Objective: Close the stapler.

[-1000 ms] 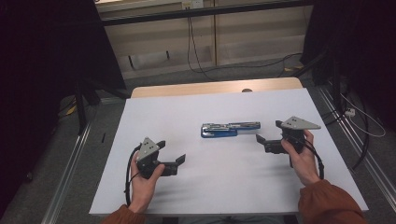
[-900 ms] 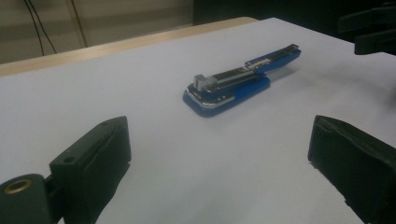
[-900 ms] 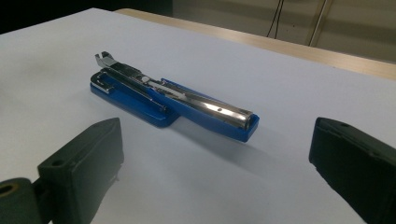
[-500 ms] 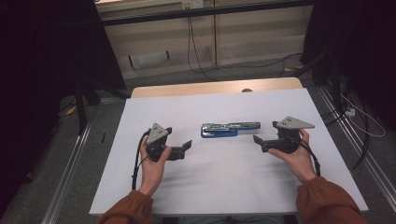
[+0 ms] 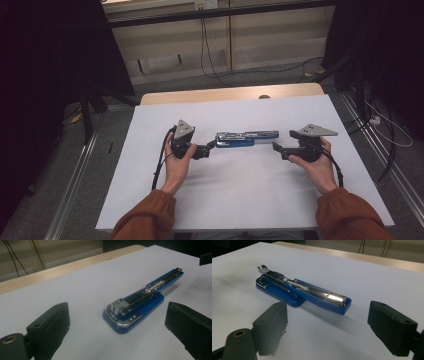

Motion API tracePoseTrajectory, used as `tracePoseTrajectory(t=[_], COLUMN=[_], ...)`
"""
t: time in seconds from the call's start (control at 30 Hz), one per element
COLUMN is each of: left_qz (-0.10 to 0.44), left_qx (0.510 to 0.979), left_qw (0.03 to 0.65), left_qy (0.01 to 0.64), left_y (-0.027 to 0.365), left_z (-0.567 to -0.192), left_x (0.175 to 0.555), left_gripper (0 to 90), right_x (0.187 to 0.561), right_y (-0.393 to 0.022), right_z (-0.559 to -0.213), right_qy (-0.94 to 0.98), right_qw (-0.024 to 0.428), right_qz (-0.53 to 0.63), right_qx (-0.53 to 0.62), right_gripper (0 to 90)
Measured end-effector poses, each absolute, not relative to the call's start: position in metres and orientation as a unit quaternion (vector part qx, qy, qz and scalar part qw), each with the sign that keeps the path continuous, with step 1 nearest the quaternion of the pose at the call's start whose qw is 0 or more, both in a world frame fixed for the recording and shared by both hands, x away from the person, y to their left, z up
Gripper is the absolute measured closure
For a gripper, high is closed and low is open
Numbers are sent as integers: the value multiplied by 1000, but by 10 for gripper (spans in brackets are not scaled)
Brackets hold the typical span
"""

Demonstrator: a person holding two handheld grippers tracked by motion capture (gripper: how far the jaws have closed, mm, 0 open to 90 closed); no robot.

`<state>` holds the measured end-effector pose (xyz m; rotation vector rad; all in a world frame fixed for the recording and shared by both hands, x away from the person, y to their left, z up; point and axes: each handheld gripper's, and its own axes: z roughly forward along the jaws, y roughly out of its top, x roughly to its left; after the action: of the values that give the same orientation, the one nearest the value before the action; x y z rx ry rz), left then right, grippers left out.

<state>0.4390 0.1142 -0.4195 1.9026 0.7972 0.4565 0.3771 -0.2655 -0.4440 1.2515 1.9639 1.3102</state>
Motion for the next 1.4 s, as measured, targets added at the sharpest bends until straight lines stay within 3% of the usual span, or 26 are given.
tracePoseTrajectory(t=[0.33, 0.53, 0.7, 0.9, 1.1, 1.17, 1.4], left_qz=[188, 180, 193, 171, 168, 170, 152], left_qx=[789, 791, 791, 795, 802, 806, 802], left_qw=[482, 482, 484, 497, 489, 482, 488], left_qy=[332, 331, 321, 302, 298, 298, 309], left_y=[95, 96, 89, 82, 80, 81, 87], left_z=[-431, -430, -433, -435, -436, -436, -435], left_x=[460, 458, 458, 455, 453, 454, 457], left_gripper=[46, 44, 53, 64, 129, 224, 433], right_x=[380, 378, 379, 378, 378, 379, 379], right_y=[-260, -254, -255, -257, -258, -258, -258], right_z=[-449, -451, -452, -452, -451, -452, -453], right_qy=[722, 733, 734, 723, 726, 729, 732], right_qw=[220, 209, 201, 199, 201, 203, 205], right_qz=[470, 468, 471, 488, 481, 478, 476], right_qx=[457, 447, 445, 446, 449, 445, 443], right_gripper=[281, 421, 645, 900, 900, 900, 900])
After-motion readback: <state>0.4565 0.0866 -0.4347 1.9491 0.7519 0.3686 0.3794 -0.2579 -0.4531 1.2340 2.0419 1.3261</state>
